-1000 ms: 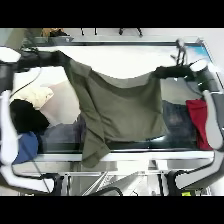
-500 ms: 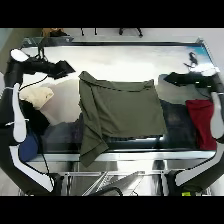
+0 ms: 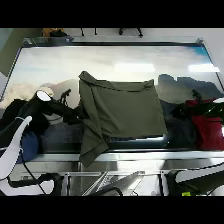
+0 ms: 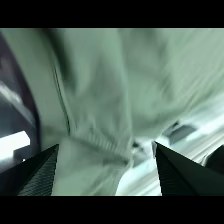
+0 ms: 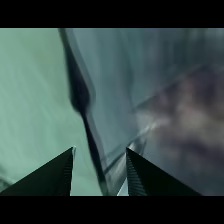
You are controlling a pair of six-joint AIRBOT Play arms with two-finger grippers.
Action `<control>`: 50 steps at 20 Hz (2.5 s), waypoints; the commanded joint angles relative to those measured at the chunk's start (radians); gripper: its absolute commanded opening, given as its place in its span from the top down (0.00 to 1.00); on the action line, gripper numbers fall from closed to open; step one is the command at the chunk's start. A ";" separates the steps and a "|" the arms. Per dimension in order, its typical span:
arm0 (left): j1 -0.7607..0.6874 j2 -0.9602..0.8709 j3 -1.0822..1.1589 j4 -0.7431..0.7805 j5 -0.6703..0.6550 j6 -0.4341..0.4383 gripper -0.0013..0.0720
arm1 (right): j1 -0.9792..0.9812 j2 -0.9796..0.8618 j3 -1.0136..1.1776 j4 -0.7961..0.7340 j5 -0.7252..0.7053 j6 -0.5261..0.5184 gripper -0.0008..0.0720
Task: Fold the shirts.
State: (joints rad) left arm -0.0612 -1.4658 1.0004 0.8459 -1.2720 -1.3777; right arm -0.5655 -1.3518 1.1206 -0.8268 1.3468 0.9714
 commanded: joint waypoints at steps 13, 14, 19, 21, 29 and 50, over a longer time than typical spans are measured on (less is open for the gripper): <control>-0.240 0.165 -0.290 -0.061 0.343 -0.003 0.09 | 0.205 0.012 -0.212 0.004 -0.014 -0.033 0.49; -0.270 0.165 -0.290 -0.061 0.394 -0.013 0.09 | 0.209 0.012 -0.212 0.005 -0.014 -0.033 0.49; -0.340 0.136 -0.290 -0.062 0.452 -0.039 0.09 | 0.213 0.011 -0.212 0.013 -0.015 -0.034 0.49; -0.385 0.093 -0.290 -0.064 0.454 -0.046 0.12 | 0.213 0.011 -0.212 0.019 -0.015 -0.034 0.49; -0.372 0.126 -0.136 0.002 0.373 -0.038 0.96 | 0.212 0.012 -0.212 0.020 0.007 -0.033 0.50; 0.679 0.649 1.170 -0.290 0.191 0.032 0.96 | -0.087 0.477 1.196 0.721 -0.103 -0.011 0.97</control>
State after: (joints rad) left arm 0.4286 -0.8154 1.8503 0.5793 -1.0676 -1.3243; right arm -0.5861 -0.9421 2.0712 -0.1219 1.4197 0.9764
